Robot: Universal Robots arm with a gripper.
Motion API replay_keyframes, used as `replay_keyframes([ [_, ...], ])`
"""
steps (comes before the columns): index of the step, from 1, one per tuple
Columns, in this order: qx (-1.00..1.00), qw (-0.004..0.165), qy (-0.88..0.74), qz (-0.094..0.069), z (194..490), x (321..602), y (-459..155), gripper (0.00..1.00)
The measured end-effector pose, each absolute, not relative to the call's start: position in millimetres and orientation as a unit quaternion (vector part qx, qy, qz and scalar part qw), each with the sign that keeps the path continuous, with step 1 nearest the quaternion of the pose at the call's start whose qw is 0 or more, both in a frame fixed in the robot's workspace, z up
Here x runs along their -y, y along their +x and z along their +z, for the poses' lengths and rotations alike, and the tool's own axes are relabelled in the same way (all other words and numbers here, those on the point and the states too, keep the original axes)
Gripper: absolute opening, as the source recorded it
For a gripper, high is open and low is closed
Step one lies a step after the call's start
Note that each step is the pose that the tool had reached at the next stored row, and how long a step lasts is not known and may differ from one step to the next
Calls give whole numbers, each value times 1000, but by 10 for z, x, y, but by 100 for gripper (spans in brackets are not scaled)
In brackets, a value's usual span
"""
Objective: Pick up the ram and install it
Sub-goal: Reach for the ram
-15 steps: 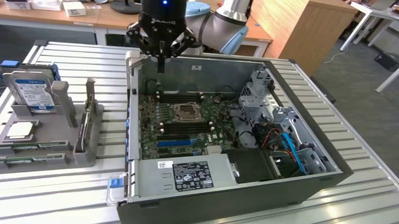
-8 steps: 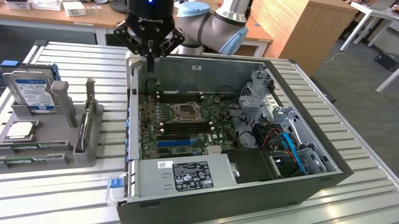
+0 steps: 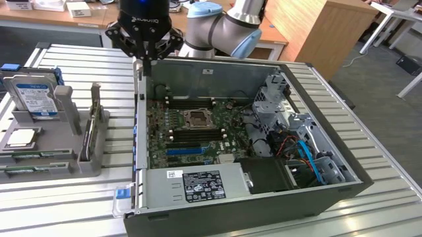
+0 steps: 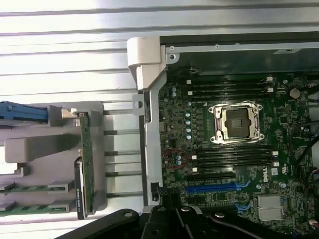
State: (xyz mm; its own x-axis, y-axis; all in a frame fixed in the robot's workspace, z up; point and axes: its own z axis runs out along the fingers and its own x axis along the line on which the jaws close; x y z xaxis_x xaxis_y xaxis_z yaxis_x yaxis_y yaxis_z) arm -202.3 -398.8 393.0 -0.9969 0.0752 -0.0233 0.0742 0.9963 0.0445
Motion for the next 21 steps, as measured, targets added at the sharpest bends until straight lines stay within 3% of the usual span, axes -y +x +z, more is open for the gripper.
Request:
replay_keyframes([
  [21,-999,13,37,20,3927,3989,-2523,11],
])
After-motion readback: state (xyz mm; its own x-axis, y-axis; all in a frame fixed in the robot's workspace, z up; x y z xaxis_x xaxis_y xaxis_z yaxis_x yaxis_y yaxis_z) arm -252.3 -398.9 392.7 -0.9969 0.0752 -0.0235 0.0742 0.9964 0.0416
